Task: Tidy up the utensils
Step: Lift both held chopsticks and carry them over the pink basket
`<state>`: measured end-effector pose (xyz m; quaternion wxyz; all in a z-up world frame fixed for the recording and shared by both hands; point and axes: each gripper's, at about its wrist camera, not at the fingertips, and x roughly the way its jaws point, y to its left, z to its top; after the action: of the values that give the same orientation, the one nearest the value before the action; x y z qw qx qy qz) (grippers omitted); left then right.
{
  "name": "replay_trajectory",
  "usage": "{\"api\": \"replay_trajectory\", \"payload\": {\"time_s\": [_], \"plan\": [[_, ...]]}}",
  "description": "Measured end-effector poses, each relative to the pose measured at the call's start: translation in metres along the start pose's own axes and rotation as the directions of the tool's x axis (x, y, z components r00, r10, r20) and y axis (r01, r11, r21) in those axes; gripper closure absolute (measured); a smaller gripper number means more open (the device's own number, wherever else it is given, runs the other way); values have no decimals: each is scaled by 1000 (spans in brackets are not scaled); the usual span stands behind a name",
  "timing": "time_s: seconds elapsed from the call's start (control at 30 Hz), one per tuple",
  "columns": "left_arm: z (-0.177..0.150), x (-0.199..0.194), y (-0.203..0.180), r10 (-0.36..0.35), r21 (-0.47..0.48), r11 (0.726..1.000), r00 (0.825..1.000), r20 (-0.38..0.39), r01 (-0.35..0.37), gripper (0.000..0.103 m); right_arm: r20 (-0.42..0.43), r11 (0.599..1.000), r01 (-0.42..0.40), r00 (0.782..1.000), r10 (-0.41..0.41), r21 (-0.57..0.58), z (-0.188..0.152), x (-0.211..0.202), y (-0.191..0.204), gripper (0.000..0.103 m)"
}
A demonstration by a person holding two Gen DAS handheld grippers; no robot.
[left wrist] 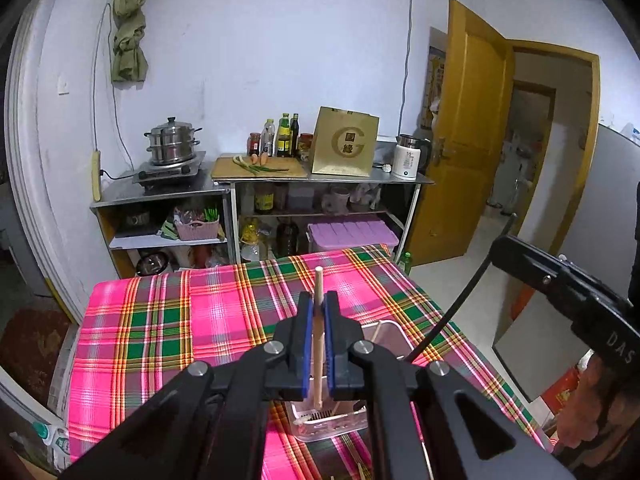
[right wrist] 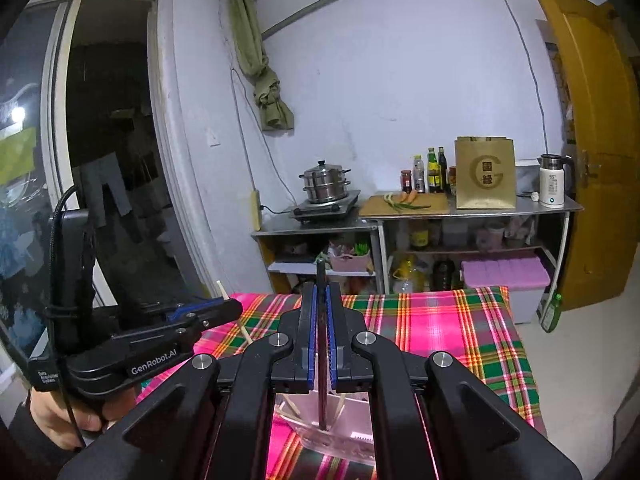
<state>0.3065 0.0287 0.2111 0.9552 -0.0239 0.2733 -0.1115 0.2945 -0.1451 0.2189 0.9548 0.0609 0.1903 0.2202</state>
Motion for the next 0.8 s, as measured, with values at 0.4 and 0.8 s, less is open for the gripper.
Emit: {"api": "replay_trajectory", "payload": {"time_s": [0.4,0.8], "plan": [[-20,31,7,-5,-1,1000,998,-55,5,97,-64,1000,5,998,-4,17,-27,33,-10,99],[-43,59,11,-4,-9,1000,990,-143,3,97,-148,999,14,989,-9,30,-63,55,-20,99]]}}
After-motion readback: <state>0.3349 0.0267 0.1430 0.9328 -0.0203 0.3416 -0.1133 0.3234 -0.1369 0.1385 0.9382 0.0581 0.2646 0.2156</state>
